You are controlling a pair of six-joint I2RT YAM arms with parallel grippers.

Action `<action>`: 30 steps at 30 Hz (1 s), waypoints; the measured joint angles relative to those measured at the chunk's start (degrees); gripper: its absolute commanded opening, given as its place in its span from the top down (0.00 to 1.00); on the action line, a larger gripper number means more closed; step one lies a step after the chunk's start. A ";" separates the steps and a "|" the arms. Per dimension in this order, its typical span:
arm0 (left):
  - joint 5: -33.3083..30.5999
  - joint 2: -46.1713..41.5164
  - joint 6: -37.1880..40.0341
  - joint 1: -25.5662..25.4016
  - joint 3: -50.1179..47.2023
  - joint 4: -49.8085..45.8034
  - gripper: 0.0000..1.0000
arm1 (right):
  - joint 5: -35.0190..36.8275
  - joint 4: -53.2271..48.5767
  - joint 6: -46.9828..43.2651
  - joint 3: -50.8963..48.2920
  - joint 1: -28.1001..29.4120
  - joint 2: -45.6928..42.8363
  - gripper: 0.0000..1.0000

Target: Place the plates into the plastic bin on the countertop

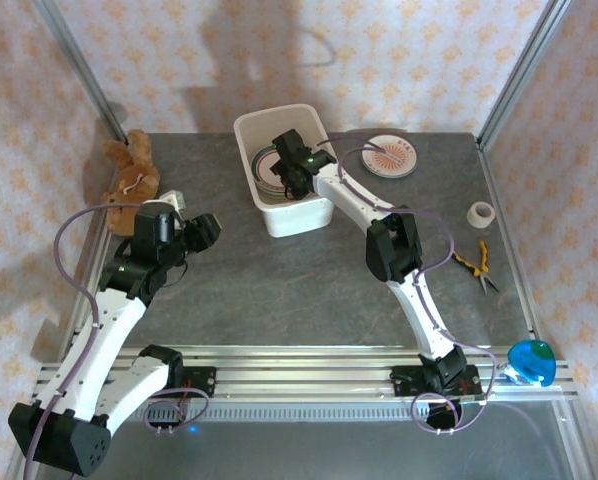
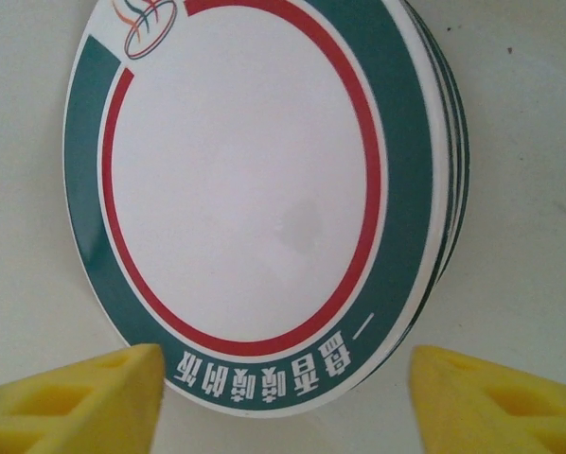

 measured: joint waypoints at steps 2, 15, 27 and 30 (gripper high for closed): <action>0.04 0.02 -0.02 0.00 0.00 0.04 0.46 | -0.15 0.07 -0.55 -1.70 0.00 -1.42 0.23; 4.57 9.16 1.18 0.00 3.72 4.63 0.46 | 2.12 4.68 -7.21 -14.64 0.22 -21.79 0.22; 9.73 17.66 2.84 -0.02 10.88 8.72 0.46 | 0.90 13.27 -14.75 -36.94 -10.49 -43.58 0.34; 9.79 20.74 2.60 -0.02 12.41 10.25 0.46 | -3.23 16.00 -14.49 -42.07 -20.39 -44.54 0.35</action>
